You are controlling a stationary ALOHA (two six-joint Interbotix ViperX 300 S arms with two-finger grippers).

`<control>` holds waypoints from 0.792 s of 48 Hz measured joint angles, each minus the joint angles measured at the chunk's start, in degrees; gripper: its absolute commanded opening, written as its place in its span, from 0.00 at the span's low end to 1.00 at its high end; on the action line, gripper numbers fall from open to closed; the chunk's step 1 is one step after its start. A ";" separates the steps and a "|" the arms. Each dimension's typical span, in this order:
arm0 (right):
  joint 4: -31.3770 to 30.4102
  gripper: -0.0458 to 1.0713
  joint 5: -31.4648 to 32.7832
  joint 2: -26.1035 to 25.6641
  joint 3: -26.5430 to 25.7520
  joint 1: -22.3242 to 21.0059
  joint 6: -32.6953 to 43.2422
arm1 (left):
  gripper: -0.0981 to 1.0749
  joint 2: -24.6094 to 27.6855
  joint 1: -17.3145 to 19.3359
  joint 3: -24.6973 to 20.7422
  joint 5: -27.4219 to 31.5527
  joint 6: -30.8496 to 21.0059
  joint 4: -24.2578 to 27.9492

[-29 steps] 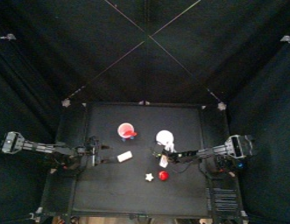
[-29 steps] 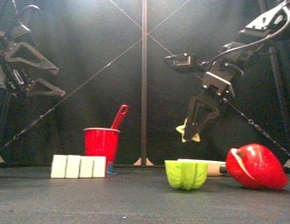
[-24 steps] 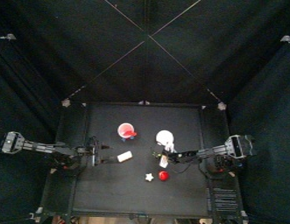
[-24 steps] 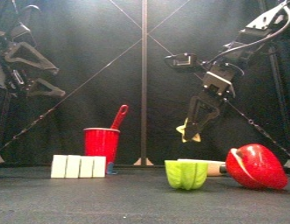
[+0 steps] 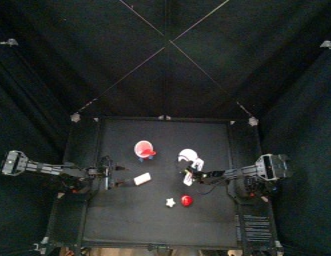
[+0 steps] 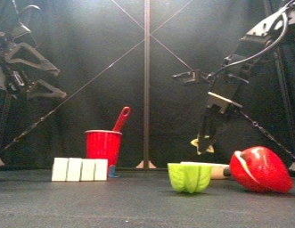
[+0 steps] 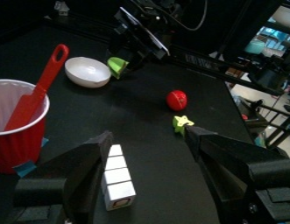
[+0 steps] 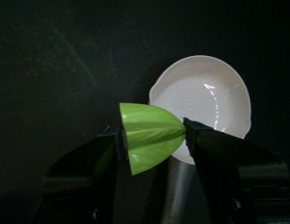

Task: Place starfruit top in pan

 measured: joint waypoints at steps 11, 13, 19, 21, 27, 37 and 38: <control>-5.36 0.66 0.00 0.00 2.20 -2.29 9.05 | 0.93 0.09 0.00 0.00 0.00 0.09 0.00; -5.98 0.67 0.09 0.00 2.64 -2.81 10.99 | 0.93 0.09 0.00 0.00 0.00 0.09 0.00; -7.03 0.67 0.44 0.00 3.52 -4.57 14.15 | 0.93 0.00 0.00 0.09 0.00 0.09 0.00; -7.38 0.68 0.70 0.00 3.87 -5.01 15.12 | 0.93 0.09 0.00 0.18 0.00 0.09 0.00; -7.73 0.76 1.05 0.00 4.66 -5.62 16.00 | 0.93 0.09 0.00 0.18 0.00 0.09 0.00; -7.65 0.95 1.58 0.00 4.83 -5.80 16.00 | 0.93 0.09 0.00 0.18 0.00 0.09 0.00; -7.65 0.97 1.67 0.00 4.83 -5.80 16.08 | 0.93 0.09 0.09 0.18 0.00 0.00 0.00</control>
